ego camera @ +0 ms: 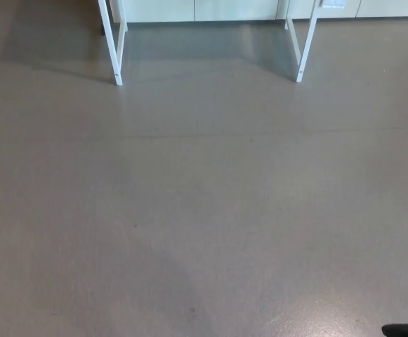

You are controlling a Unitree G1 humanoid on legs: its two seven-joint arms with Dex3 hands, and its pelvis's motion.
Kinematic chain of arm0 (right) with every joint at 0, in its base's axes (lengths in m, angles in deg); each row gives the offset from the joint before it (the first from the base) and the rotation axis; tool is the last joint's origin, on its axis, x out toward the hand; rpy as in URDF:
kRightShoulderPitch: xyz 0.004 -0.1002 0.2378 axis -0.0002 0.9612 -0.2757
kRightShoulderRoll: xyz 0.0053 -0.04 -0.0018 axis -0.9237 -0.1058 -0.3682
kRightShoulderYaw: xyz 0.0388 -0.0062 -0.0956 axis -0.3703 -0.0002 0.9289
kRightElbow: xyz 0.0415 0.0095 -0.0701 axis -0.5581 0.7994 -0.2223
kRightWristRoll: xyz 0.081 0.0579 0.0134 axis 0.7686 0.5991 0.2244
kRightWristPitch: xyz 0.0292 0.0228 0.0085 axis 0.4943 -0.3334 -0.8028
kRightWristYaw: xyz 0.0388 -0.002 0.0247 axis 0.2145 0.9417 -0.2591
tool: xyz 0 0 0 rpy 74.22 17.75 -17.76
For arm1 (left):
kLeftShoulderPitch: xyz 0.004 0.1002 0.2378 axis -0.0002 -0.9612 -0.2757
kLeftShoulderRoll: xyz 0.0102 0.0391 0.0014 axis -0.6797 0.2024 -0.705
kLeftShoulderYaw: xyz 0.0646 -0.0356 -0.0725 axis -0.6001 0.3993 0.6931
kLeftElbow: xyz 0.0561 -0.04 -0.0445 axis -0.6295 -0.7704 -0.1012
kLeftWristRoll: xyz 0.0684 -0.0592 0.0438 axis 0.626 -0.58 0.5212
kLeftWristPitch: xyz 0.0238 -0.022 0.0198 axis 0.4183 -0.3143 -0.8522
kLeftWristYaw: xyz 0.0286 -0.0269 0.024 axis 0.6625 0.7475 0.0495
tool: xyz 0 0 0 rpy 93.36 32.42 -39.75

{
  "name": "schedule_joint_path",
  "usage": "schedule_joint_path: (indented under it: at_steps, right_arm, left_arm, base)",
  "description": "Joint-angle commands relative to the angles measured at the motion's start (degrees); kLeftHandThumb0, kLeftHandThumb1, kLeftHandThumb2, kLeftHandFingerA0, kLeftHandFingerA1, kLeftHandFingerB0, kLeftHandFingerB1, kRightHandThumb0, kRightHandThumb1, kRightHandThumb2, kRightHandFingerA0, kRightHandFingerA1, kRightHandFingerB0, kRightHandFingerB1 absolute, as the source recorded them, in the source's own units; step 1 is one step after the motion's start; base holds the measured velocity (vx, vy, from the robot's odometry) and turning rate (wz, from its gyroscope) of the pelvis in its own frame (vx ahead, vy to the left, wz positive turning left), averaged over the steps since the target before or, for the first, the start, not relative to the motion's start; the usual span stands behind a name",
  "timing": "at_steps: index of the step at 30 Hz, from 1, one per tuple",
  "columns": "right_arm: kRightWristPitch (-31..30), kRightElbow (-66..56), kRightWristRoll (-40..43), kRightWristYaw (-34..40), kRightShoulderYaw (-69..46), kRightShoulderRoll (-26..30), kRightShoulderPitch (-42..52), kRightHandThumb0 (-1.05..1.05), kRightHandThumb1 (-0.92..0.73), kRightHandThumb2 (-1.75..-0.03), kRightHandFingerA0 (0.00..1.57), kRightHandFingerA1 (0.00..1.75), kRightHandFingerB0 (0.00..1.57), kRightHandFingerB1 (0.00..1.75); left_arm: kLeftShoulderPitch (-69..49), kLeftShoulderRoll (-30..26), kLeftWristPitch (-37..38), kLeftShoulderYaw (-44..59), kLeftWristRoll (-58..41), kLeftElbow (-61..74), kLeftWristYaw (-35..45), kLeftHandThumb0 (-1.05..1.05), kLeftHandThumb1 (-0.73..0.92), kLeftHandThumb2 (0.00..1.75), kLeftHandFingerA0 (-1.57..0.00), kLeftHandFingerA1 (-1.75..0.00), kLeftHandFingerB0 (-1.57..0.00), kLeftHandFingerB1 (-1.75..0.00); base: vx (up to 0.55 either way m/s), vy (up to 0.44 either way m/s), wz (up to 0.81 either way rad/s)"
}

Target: The robot walks towards a desk on which an eraser is kept on the left hand side and a container is kept on the right hand side. The robot picks up the eraser using its left hand and places it in the container.

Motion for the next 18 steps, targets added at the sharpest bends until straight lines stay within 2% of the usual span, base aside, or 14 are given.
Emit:
schedule_joint_path:
  at_steps: [1, 18]
  right_arm:
    - [2.1, -3.2, 2.8, -4.2, -0.9, 1.9, 1.7, -0.02, -0.38, -0.5, 0.81, 0.58, 0.58, 0.52]
    - [3.9, -1.4, 1.7, -5.1, 0.0, 3.3, 1.1, -0.09, -0.37, -0.51, 0.81, 0.57, 0.59, 0.52]
  left_arm:
    - [-1.6, -1.0, 0.5, 2.3, -6.6, 2.9, 7.7, -0.38, 0.56, 0.57, -0.48, -0.37, -0.28, -0.3]
    - [-1.4, -0.9, 0.1, 2.7, -7.3, 2.7, 9.1, -0.38, 0.57, 0.57, -0.47, -0.36, -0.27, -0.3]
  base:
    - [0.0, 0.0, 0.0]
    - [0.01, -0.004, -0.01]
